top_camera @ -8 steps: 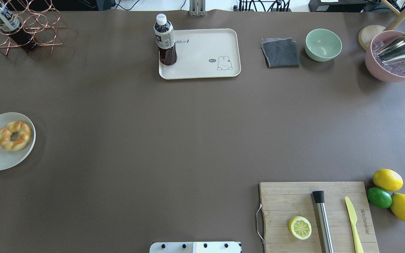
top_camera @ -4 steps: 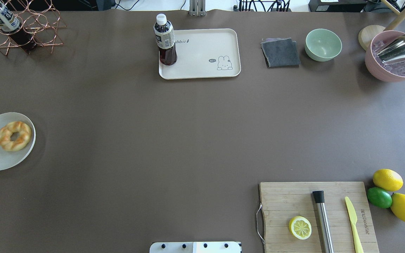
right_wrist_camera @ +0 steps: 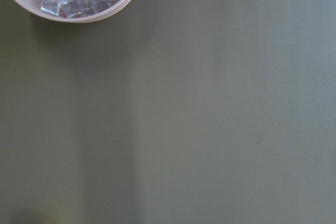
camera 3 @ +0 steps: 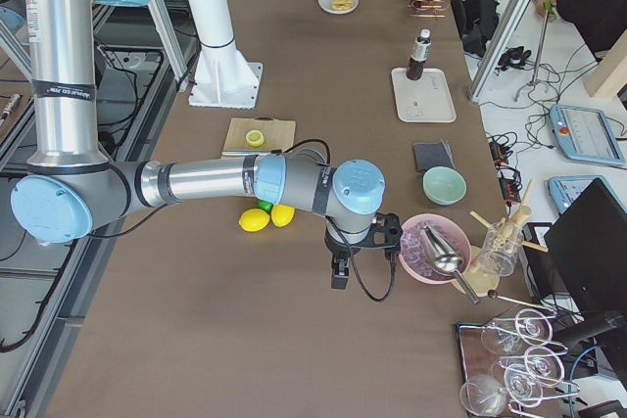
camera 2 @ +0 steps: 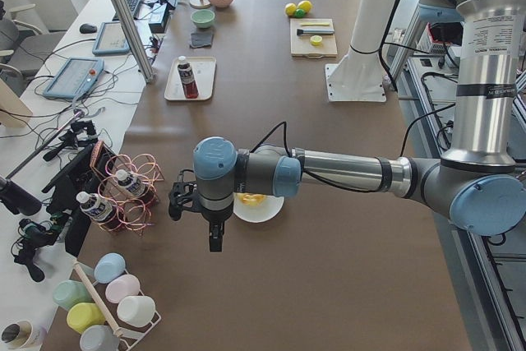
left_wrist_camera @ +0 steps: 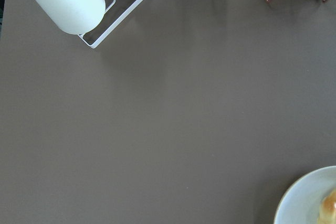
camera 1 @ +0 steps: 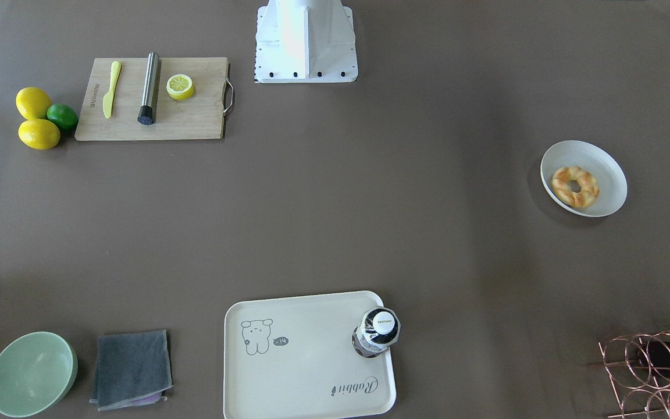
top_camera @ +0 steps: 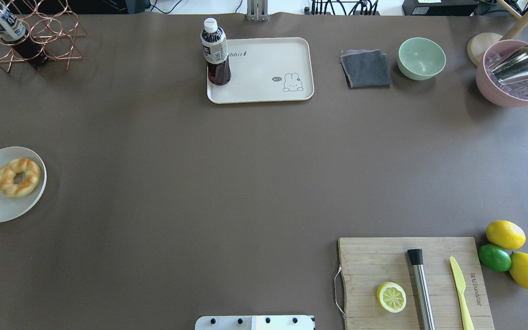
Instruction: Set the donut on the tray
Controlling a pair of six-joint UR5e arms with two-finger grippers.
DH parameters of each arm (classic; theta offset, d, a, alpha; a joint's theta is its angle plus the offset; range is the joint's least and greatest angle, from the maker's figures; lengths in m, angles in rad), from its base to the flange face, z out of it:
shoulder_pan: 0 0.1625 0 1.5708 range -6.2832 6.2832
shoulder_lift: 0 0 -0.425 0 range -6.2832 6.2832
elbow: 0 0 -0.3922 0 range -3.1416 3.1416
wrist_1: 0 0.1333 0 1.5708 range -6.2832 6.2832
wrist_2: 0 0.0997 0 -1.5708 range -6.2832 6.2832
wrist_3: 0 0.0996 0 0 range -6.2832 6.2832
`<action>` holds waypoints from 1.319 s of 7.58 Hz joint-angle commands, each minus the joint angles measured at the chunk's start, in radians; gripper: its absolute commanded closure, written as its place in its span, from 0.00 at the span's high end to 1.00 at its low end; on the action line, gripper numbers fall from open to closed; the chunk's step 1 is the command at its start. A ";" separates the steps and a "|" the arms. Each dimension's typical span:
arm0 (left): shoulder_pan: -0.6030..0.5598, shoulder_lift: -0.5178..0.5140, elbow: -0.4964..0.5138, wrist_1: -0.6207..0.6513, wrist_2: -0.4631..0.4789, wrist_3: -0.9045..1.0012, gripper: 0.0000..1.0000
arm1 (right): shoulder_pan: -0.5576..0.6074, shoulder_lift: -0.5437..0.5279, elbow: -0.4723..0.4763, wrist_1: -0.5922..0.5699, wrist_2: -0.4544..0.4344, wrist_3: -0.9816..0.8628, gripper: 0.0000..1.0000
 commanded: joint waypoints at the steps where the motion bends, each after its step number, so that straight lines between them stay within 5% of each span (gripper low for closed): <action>1: 0.009 -0.023 0.023 -0.001 0.024 0.000 0.98 | 0.001 -0.001 -0.001 0.000 0.002 0.000 1.00; 10: 0.011 -0.028 -0.005 0.000 -0.018 -0.006 0.98 | 0.008 -0.001 0.002 0.000 0.003 -0.002 1.00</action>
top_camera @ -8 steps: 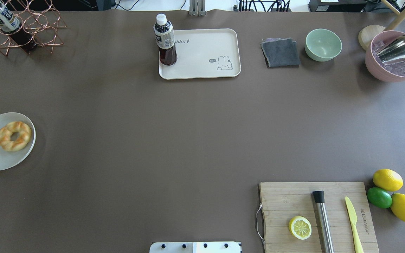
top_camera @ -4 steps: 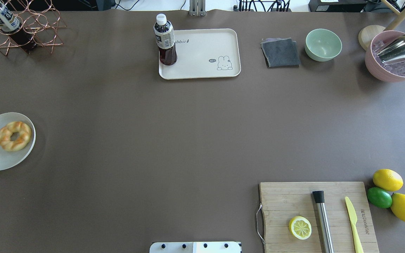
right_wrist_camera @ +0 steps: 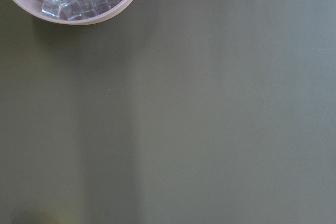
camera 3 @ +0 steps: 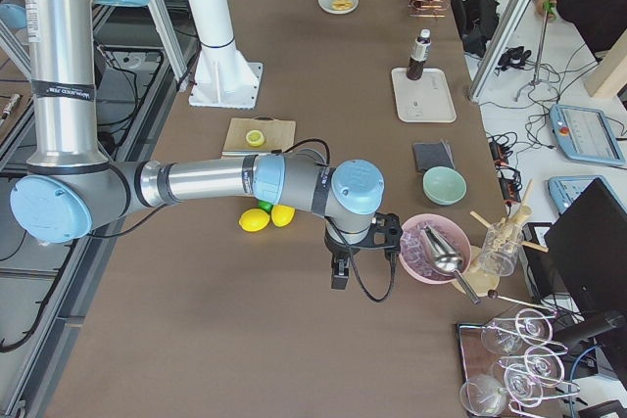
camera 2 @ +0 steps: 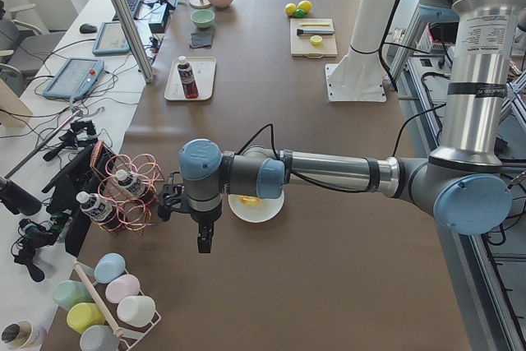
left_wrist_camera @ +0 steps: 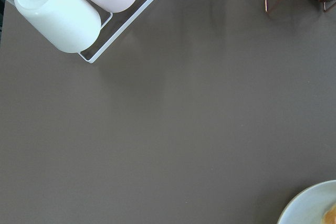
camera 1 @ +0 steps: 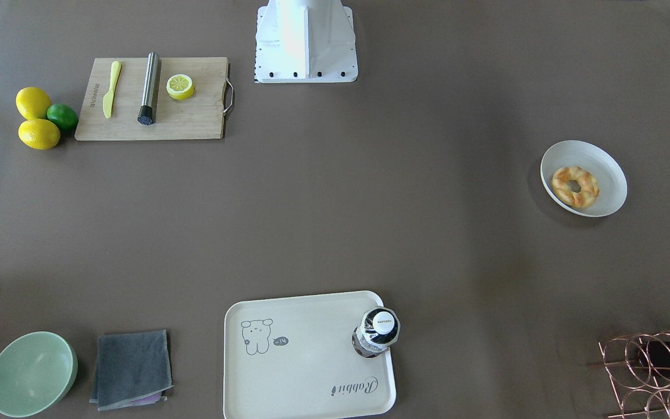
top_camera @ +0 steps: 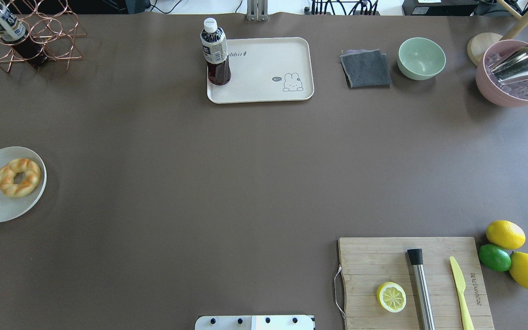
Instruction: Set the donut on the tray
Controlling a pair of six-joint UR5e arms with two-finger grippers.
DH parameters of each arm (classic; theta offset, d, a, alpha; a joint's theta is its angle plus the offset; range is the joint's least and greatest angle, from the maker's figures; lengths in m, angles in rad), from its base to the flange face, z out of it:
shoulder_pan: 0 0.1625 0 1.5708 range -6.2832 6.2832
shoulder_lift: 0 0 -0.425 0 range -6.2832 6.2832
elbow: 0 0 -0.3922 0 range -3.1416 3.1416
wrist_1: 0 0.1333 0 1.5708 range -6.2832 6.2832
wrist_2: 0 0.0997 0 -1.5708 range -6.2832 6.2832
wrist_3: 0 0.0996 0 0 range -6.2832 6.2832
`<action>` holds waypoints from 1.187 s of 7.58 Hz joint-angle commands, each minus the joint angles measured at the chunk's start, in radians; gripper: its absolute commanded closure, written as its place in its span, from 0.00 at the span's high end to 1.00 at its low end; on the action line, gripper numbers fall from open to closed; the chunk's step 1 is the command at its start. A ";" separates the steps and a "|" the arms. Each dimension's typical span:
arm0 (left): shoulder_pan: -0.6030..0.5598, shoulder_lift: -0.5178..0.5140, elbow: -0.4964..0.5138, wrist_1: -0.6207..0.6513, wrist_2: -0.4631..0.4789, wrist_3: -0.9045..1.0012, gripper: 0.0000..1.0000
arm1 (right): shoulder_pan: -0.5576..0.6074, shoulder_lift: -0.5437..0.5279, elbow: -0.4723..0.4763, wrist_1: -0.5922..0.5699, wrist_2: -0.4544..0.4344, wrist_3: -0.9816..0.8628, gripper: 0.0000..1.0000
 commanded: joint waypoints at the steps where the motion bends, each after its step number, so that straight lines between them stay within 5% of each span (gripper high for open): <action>1: 0.000 0.001 -0.020 0.002 -0.014 -0.001 0.98 | 0.002 0.000 0.002 0.000 0.000 -0.001 1.00; 9: 0.066 0.013 -0.039 -0.034 -0.081 0.007 0.98 | 0.002 -0.014 0.002 0.002 0.000 -0.005 1.00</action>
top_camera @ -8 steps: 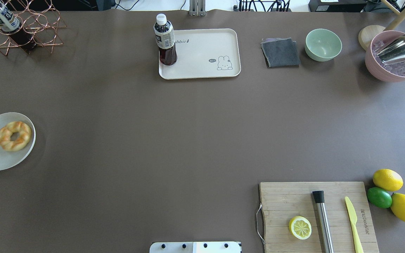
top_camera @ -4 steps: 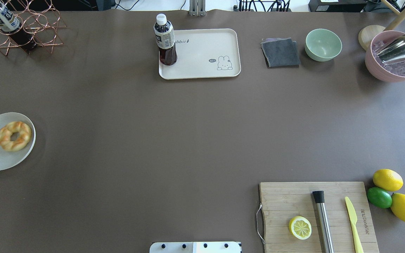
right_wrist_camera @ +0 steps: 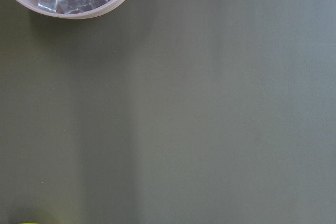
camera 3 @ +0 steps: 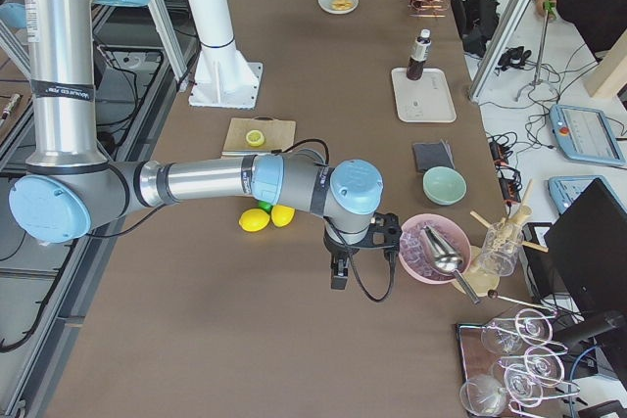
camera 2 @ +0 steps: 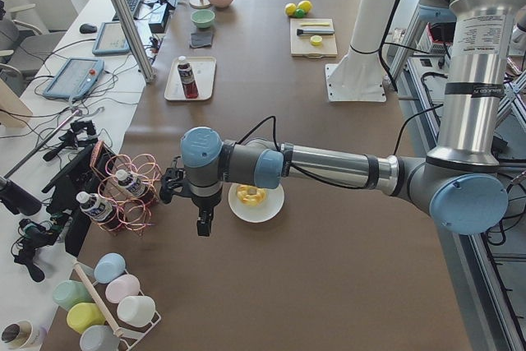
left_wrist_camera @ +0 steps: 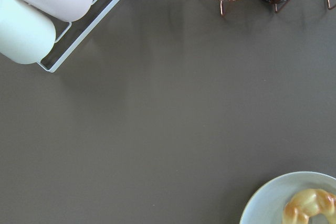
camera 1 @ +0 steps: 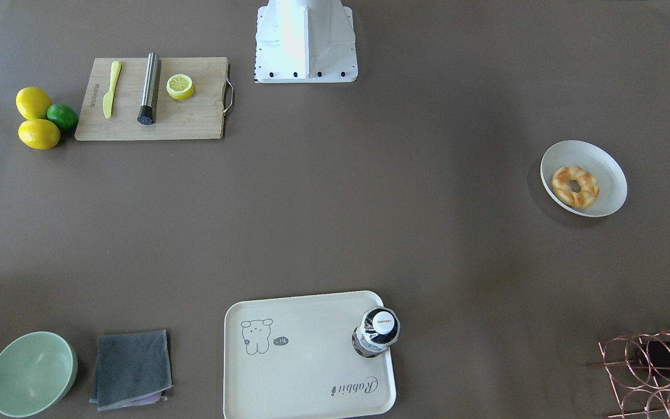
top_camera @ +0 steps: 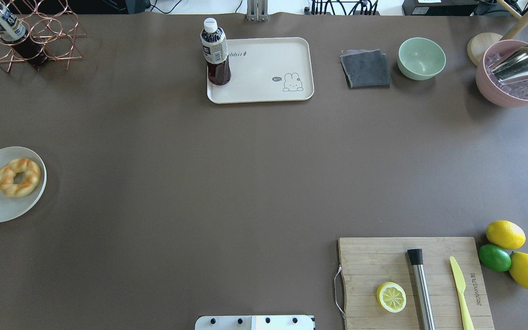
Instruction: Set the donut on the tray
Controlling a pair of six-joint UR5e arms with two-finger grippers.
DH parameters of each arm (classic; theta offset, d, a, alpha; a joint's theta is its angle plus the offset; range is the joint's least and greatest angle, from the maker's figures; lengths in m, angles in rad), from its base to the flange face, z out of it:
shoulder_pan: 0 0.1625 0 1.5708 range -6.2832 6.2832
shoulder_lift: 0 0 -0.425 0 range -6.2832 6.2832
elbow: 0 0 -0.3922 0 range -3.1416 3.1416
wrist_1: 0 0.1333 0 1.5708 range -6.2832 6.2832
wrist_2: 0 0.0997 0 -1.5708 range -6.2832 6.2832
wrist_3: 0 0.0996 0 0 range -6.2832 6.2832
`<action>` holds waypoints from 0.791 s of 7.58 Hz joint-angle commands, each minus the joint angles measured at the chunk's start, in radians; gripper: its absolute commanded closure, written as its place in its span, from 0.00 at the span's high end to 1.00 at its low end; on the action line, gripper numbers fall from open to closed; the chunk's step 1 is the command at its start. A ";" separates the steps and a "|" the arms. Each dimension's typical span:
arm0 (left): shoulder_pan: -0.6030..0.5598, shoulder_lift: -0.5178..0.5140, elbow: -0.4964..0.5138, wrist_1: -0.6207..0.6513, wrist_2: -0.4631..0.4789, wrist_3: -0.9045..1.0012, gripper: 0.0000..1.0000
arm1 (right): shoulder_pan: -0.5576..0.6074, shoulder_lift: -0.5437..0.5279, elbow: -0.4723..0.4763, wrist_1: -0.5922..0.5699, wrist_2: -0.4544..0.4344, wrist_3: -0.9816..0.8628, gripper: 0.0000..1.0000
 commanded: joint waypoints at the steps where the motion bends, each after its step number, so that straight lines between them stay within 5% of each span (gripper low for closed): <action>1: 0.082 0.057 0.004 -0.100 -0.025 -0.004 0.98 | 0.000 -0.002 0.002 0.000 0.000 0.001 1.00; 6: 0.238 0.181 0.080 -0.440 -0.024 -0.148 0.98 | 0.000 -0.025 0.002 0.000 0.015 0.001 1.00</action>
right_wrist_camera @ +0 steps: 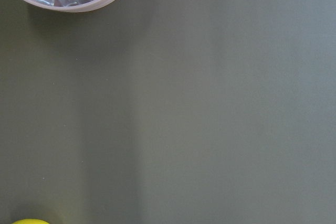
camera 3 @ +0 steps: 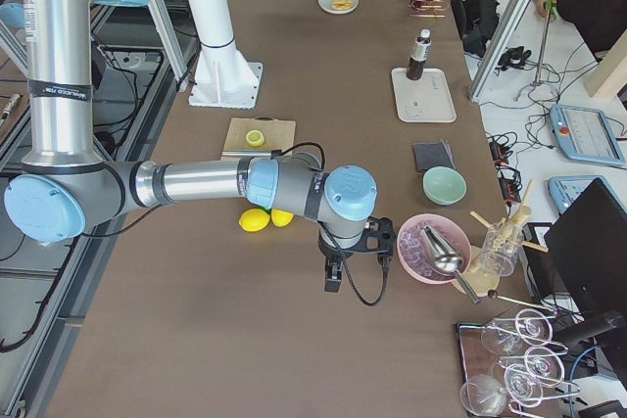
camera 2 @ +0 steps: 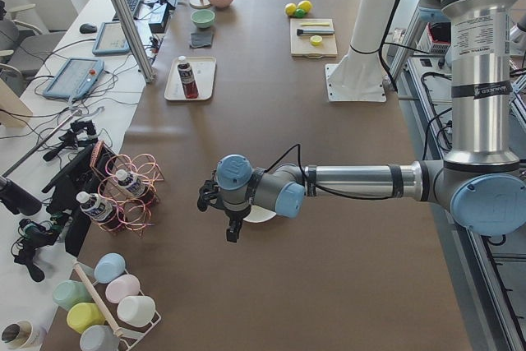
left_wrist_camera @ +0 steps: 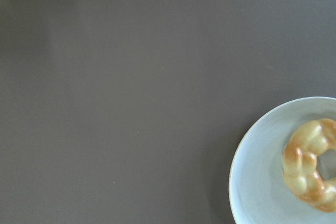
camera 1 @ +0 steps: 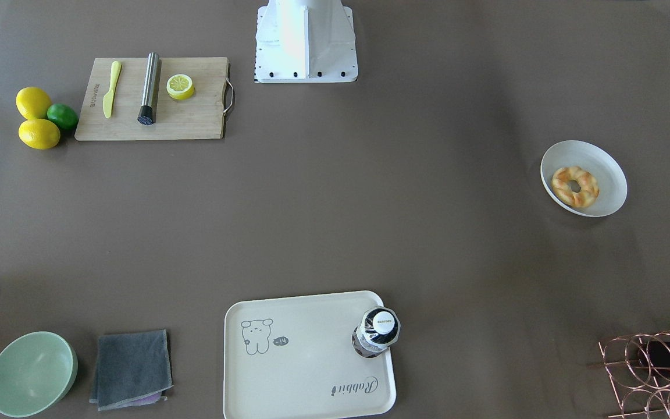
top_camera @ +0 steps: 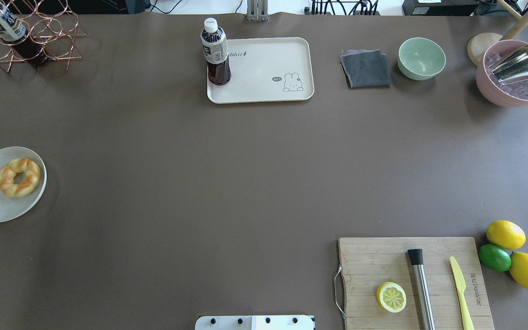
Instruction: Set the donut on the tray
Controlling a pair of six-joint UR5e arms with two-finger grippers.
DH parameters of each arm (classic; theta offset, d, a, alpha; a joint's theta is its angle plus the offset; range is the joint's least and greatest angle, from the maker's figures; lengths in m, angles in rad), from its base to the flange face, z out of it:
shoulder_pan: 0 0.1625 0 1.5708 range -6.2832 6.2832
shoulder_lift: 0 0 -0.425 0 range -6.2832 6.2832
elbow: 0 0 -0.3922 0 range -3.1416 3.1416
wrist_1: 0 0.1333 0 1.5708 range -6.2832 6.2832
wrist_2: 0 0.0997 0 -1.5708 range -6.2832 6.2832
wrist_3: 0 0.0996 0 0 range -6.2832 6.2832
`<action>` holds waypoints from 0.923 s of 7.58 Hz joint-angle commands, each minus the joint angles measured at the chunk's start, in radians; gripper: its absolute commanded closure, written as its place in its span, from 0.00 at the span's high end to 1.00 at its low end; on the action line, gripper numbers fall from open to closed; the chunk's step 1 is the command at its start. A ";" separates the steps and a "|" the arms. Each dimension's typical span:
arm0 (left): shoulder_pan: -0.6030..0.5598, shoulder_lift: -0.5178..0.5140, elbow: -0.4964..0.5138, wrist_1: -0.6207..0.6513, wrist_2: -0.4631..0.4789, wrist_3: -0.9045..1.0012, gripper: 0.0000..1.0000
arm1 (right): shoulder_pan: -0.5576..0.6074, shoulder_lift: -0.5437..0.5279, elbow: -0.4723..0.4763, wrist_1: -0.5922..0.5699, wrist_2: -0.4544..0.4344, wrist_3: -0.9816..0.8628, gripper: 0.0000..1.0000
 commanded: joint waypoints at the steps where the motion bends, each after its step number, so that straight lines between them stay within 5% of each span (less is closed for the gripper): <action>1: 0.101 0.022 0.140 -0.315 -0.002 -0.196 0.98 | 0.000 -0.012 0.000 0.000 0.005 0.000 1.00; 3: 0.173 0.017 0.236 -0.541 -0.002 -0.348 0.98 | 0.000 -0.012 0.000 0.000 0.005 0.000 1.00; 7: 0.186 -0.002 0.241 -0.564 -0.004 -0.381 0.98 | 0.000 -0.012 -0.001 0.000 0.005 0.000 1.00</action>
